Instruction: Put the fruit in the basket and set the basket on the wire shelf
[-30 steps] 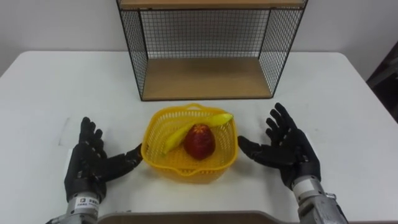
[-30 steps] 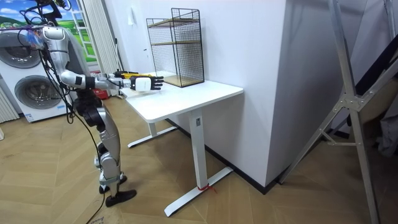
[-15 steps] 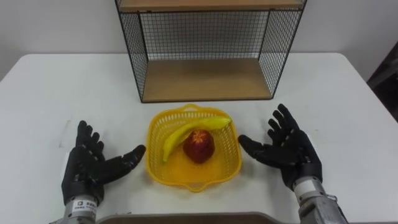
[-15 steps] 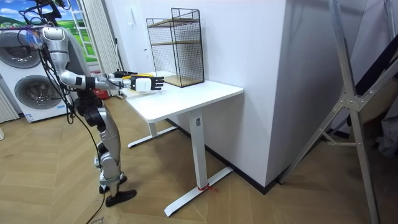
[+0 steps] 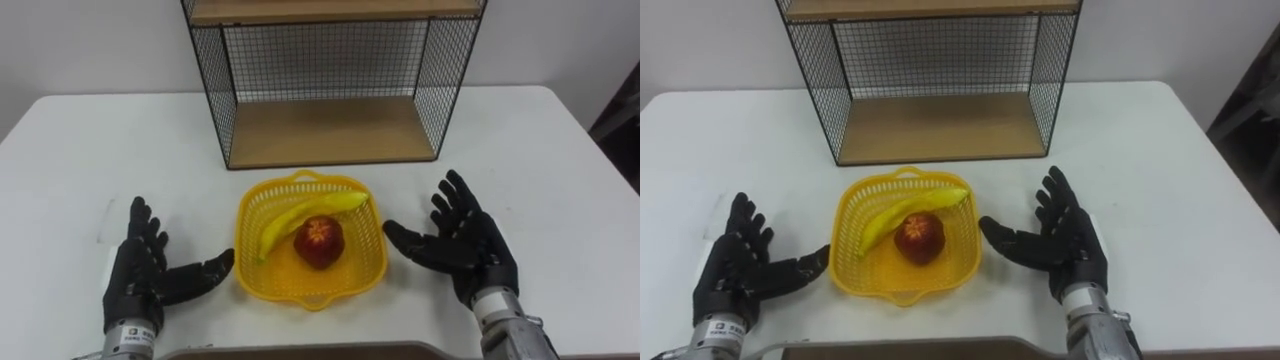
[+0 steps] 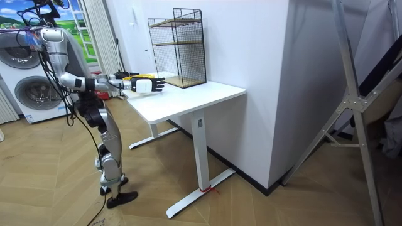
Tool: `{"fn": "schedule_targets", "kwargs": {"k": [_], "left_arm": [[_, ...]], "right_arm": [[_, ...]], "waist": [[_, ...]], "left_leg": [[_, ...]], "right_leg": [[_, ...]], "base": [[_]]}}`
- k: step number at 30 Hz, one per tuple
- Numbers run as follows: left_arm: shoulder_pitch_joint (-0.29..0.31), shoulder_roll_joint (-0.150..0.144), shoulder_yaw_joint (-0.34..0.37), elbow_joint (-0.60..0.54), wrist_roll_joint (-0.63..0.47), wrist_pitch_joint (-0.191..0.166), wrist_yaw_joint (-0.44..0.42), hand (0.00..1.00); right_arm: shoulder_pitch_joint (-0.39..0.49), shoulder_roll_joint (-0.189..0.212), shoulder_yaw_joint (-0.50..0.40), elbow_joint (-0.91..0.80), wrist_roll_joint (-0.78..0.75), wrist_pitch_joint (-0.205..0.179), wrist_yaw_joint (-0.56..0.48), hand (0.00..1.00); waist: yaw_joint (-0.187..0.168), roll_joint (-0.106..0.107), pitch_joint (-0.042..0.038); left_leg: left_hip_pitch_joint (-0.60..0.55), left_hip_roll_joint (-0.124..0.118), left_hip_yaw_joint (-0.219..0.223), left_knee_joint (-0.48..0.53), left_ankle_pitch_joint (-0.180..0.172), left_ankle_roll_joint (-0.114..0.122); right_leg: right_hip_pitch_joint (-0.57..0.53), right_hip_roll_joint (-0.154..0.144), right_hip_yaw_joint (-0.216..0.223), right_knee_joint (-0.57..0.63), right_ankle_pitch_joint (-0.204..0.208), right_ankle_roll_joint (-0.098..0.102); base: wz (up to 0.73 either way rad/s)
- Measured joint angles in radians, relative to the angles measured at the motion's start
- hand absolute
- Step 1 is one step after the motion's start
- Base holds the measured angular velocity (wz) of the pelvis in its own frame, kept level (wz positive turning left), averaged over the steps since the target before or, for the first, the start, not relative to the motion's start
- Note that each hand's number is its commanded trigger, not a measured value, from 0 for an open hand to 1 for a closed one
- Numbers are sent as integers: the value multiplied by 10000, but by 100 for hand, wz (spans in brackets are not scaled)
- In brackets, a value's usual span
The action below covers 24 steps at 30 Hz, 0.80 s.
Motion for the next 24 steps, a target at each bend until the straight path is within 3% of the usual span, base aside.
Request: {"fn": "schedule_targets", "kwargs": {"k": [5, 11, 24], "left_arm": [[24, 0, 10, -14, -61, -25, -37, 0], [21, -1, 36, -11, -1102, -126, -38, 0], [36, -7, 232, -26, -1850, -125, -1, 0]], "right_arm": [[5, -3, -1, -55, 192, 0, 3, 0], [4, -3, -27, -53, 589, 0, -1, 0], [10, -8, -359, -53, 957, -1, -15, 0]], "waist": [[-36, -33, -13], [-43, -132, -27], [-45, -99, -18]], "left_leg": [[17, 2, -2, 0, 1, 1], [90, 1, -16, -7, 1, 1], [76, 0, -43, -21, 0, -1]], "right_leg": [[68, -23, -10, -1, 0, 0], [164, -21, 9, -22, 1, 0], [195, -20, 10, -131, 2, -3]], "base": [[0], [0], [0]]}}
